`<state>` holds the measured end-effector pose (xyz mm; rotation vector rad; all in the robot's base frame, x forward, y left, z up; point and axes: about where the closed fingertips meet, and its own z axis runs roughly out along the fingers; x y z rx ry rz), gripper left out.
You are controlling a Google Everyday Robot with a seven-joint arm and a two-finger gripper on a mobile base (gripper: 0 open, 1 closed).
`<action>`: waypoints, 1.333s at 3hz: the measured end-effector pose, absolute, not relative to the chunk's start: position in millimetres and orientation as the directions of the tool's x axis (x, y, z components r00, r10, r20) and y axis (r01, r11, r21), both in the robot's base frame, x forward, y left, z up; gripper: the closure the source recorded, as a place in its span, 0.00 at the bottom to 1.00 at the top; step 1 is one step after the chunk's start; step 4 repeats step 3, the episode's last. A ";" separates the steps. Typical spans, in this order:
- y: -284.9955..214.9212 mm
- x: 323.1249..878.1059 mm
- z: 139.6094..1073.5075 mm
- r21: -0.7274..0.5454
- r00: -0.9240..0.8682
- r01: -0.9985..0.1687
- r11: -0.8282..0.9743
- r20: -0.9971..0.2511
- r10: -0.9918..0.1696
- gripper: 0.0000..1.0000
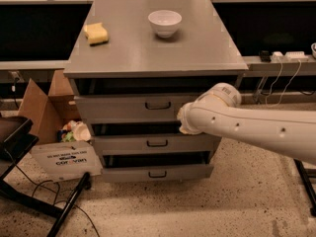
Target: Close top drawer
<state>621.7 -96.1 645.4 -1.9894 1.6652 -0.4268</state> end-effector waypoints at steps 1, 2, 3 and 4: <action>-122.5 536.5 685.5 -0.466 0.228 -0.860 -0.208 0.015 -0.974 0.85; -144.1 479.3 760.5 -0.431 0.196 -0.880 -0.200 0.054 -0.979 1.00; -177.8 431.1 852.7 -0.450 0.125 -0.878 -0.166 0.120 -0.985 0.83; -177.8 431.1 852.7 -0.450 0.125 -0.878 -0.166 0.120 -0.985 0.83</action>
Offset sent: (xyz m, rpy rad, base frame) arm -0.3149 -0.1348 0.2773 -0.4326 0.4133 -0.1937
